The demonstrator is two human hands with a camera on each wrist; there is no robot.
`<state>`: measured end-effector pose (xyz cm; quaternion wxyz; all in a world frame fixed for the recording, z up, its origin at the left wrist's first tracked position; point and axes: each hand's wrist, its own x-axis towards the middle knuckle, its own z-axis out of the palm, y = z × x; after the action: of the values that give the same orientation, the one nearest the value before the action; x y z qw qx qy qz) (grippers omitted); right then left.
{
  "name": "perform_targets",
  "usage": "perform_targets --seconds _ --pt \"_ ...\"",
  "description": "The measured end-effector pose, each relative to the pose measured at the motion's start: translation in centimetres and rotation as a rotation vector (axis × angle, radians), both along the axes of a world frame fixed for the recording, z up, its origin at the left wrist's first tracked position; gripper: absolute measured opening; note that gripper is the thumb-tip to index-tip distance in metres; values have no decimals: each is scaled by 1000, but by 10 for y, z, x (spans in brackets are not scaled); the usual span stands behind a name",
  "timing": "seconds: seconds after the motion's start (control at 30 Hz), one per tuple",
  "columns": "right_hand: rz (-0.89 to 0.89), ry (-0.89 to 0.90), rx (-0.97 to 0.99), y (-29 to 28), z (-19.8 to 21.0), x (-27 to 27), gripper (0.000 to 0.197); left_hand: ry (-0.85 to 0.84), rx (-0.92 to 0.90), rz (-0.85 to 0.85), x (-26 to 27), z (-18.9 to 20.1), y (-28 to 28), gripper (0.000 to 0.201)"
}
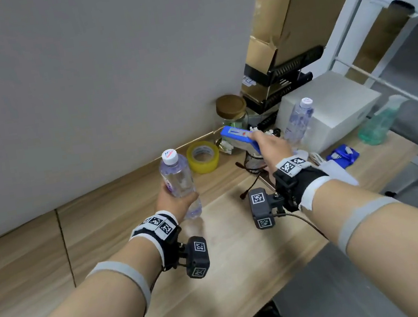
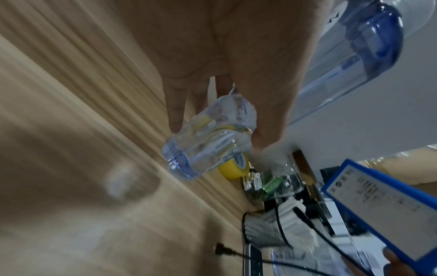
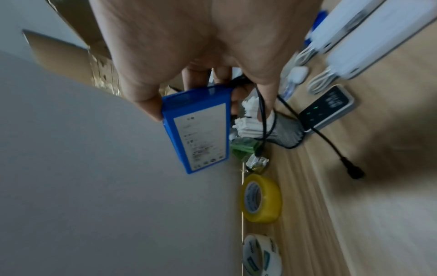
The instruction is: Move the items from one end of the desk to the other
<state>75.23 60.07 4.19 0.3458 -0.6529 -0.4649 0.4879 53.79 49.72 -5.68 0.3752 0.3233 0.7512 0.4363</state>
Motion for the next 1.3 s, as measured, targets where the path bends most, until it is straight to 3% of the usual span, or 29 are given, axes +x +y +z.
perform_targets --seconds 0.13,0.33,0.4,0.53,0.6,0.7,0.77,0.9,1.03,1.17,1.3 --pt "241 6 50 40 -29 4 36 1 -44 101 10 -5 21 62" --pt "523 -133 48 61 -112 17 41 -27 -101 218 34 -29 38 64" --pt "600 -246 58 60 -139 22 45 3 -138 251 39 -39 42 64" --pt "767 -469 95 56 -178 31 58 24 -188 341 49 -53 44 46" --pt "793 -533 130 53 -188 34 64 13 -185 365 51 -56 47 47" --pt "834 -625 171 54 -199 31 69 -2 -157 336 47 -65 54 68" --pt "839 -685 193 56 -207 28 67 -11 -143 331 34 -90 56 72" --pt "782 -790 215 61 -213 21 66 -6 -127 365 39 -60 62 58" --pt "775 -861 210 66 -208 16 77 -5 -113 391 42 -55 62 57" --pt "775 -874 185 65 -200 17 83 -20 -170 388 44 -50 52 65" --pt "766 -752 188 62 -185 16 68 23 -165 413 41 -36 33 72"
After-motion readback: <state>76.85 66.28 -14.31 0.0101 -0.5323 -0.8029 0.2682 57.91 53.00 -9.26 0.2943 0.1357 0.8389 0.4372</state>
